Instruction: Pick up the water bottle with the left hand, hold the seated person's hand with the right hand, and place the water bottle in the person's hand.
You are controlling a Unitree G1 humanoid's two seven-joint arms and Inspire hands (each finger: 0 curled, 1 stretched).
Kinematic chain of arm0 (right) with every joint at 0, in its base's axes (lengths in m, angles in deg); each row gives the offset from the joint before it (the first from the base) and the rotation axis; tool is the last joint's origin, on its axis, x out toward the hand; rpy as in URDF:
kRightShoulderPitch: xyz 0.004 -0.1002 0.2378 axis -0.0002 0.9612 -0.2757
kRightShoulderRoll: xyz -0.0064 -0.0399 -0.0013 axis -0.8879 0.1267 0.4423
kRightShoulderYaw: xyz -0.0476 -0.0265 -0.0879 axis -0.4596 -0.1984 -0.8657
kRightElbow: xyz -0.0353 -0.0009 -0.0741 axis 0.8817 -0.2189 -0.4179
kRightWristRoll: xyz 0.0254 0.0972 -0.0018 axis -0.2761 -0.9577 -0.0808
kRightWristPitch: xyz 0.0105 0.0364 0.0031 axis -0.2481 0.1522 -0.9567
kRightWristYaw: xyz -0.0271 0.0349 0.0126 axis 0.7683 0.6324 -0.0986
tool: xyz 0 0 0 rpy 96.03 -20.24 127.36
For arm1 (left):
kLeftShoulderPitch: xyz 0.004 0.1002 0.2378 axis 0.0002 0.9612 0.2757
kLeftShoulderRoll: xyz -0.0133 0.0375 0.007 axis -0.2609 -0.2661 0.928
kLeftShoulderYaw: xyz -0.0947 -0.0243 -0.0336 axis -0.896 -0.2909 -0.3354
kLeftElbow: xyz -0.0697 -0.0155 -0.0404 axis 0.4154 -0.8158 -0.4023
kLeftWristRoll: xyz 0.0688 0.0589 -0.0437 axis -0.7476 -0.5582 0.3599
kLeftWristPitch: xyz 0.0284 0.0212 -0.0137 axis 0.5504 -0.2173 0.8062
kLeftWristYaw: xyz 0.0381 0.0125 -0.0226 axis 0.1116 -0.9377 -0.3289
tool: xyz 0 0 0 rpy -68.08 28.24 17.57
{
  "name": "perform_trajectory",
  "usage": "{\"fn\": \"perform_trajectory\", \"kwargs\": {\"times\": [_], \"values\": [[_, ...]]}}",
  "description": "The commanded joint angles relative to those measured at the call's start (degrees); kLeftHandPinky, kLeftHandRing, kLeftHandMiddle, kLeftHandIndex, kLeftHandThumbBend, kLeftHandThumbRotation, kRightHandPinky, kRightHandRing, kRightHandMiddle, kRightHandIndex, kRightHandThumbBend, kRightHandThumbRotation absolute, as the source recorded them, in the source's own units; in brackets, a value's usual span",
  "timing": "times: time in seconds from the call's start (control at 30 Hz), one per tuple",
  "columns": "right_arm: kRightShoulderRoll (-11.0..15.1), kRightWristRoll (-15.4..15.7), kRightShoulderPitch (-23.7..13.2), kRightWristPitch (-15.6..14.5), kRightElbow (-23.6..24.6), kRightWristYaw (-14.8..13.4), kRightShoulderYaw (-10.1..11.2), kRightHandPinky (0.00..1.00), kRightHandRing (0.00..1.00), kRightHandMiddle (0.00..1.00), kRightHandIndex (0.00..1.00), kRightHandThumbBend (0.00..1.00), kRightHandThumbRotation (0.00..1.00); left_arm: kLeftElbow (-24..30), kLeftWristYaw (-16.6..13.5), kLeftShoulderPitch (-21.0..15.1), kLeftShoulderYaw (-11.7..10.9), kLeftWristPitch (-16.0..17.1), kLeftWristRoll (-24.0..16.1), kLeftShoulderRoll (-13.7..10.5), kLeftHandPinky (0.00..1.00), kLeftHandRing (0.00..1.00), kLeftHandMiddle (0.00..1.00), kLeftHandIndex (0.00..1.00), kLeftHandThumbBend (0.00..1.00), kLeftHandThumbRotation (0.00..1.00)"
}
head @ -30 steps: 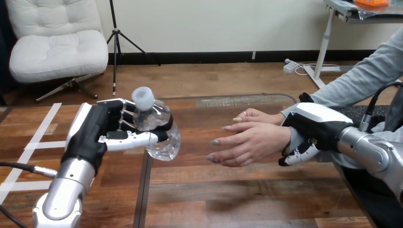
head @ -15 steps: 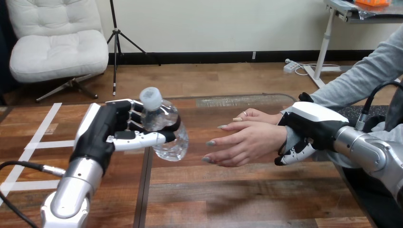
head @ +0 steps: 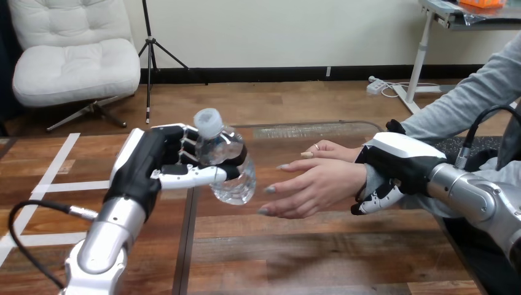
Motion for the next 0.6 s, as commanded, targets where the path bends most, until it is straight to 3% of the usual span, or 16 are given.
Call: {"fn": "perform_trajectory", "kwargs": {"times": [0.0,0.13,0.57], "values": [[-1.8,-1.9,-5.0,1.4,4.1,-0.6,1.6,0.11,0.15,0.21,0.22,0.54,0.00,0.0,0.0,-6.0,0.5,2.2,0.5,0.8,0.30,0.36,0.40,0.41,0.69,0.00],[-1.7,-2.0,-5.0,1.8,4.0,-0.6,1.6,0.11,0.15,0.21,0.22,0.54,0.00,-0.7,0.2,-6.3,1.3,4.1,-0.3,0.6,0.31,0.36,0.40,0.41,0.68,0.00],[-1.7,-2.5,-4.6,1.7,4.1,-0.4,2.0,0.12,0.16,0.21,0.22,0.55,0.00,-0.6,0.1,-6.6,2.0,4.3,-0.2,1.2,0.31,0.36,0.40,0.41,0.67,0.00]]}}
